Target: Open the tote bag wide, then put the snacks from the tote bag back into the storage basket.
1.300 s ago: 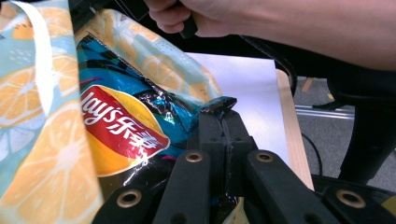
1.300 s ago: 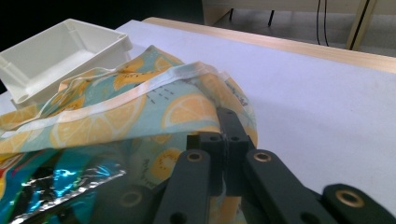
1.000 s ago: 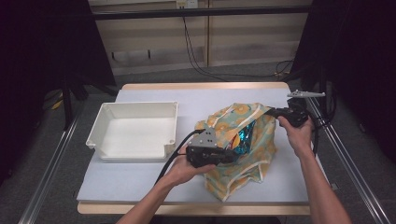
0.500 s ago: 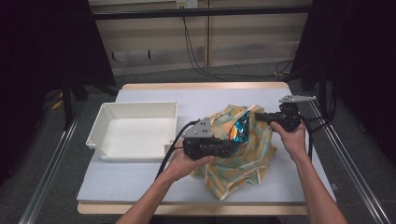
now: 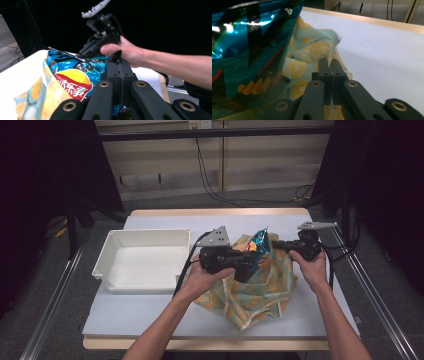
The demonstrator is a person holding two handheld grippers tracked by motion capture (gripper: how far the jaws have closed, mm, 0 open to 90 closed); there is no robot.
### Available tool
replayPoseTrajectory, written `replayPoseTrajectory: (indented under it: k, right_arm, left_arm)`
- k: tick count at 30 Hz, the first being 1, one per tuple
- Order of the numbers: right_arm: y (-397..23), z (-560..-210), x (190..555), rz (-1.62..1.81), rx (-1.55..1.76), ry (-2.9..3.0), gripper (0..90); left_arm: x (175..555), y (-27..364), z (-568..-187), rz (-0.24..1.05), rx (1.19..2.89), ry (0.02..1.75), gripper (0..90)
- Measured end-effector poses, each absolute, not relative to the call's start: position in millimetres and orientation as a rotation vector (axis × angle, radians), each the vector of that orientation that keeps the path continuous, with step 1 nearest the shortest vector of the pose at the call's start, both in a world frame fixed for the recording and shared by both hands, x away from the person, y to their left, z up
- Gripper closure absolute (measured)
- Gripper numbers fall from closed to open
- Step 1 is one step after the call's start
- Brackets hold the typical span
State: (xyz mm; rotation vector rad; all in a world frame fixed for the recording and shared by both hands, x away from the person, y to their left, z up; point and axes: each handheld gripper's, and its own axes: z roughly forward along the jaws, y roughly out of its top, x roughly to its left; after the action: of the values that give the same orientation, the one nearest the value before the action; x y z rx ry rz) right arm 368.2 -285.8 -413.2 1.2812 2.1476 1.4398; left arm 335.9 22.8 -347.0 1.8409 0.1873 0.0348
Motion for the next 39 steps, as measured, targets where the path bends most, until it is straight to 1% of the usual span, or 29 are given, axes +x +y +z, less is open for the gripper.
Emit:
replayPoseTrajectory:
  k: [11,19,21,23,25,29,31,33,39]
  right_arm:
    - [-281.1,-409.2,366.7,1.426,1.256,2.163,88.8]
    - [-279.4,-411.4,369.6,1.421,1.261,2.168,87.5]
    - [-278.8,-411.8,369.6,1.419,1.255,2.172,86.3]
    - [-278.1,-412.2,369.3,1.413,1.251,2.175,86.1]
    - [-277.8,-412.7,368.2,1.414,1.244,2.173,86.2]
    - [-278.5,-413.6,367.3,1.410,1.248,2.177,86.2]
    - [-281.7,-415.9,368.1,1.384,1.243,2.162,84.4]
    - [-283.5,-417.0,368.0,1.370,1.252,2.160,85.3]
    - [-287.6,-418.1,367.4,1.356,1.254,2.145,83.3]
  left_arm:
    - [348.3,14.2,-324.9,0.044,1.804,0.211,90.0]
    - [354.1,8.1,-301.6,0.053,1.759,0.221,90.0]
    - [357.4,2.7,-291.5,0.052,1.760,0.227,90.0]
    - [357.6,1.6,-289.1,0.058,1.764,0.232,90.0]
    - [360.1,0.8,-281.6,0.042,1.740,0.226,90.0]
    - [362.0,5.1,-271.9,0.055,1.737,0.228,90.0]
    - [363.6,12.3,-264.9,0.060,1.711,0.223,90.0]
    - [363.8,15.7,-262.5,0.056,1.707,0.226,90.0]
    - [363.4,31.9,-251.4,0.106,1.696,0.239,90.0]
